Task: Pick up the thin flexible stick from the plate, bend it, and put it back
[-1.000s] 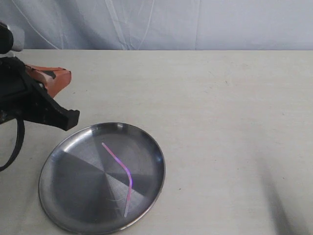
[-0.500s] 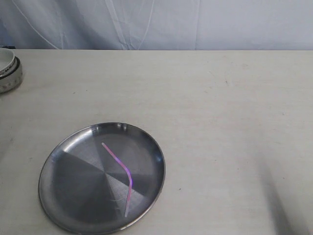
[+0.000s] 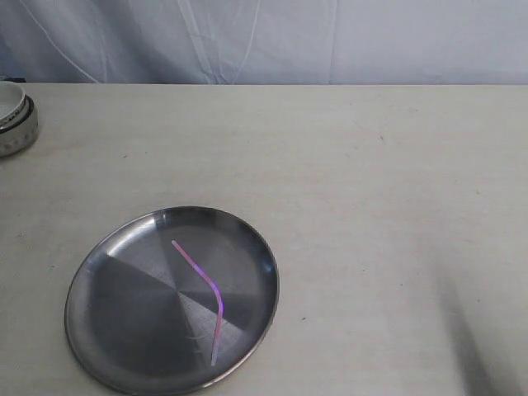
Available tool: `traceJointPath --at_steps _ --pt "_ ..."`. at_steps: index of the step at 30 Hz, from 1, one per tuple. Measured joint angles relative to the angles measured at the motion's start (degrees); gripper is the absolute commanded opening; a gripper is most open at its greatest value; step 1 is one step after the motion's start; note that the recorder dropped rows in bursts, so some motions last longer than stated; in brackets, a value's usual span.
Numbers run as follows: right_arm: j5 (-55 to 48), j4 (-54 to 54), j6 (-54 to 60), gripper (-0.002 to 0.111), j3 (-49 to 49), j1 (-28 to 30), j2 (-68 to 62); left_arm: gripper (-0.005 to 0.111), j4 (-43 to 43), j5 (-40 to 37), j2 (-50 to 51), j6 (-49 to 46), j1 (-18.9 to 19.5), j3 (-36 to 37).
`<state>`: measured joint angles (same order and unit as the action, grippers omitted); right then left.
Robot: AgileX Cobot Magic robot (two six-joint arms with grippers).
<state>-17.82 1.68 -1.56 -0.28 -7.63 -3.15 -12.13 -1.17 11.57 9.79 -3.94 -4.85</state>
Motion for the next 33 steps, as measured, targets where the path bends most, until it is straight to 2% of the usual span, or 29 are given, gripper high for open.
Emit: traceJointPath --at_steps 4,8,13,20,33 --pt "0.0 0.1 0.0 0.000 0.0 0.0 0.0 0.000 2.0 -0.5 -3.2 -0.7 2.4 2.0" --pt "0.0 0.2 0.0 0.000 0.0 0.0 0.0 0.000 4.5 -4.5 -5.7 -1.2 3.7 3.1" --pt "0.0 0.2 0.0 0.000 0.0 0.0 0.0 0.000 8.8 -6.9 -9.1 -4.1 3.8 4.6" --pt "0.0 0.2 0.0 0.000 0.0 0.0 0.0 0.000 10.3 -12.1 -11.2 -4.5 3.8 4.7" --pt "0.0 0.2 0.0 0.000 0.0 0.0 0.0 0.000 12.1 -12.1 -11.2 -4.7 3.9 4.7"
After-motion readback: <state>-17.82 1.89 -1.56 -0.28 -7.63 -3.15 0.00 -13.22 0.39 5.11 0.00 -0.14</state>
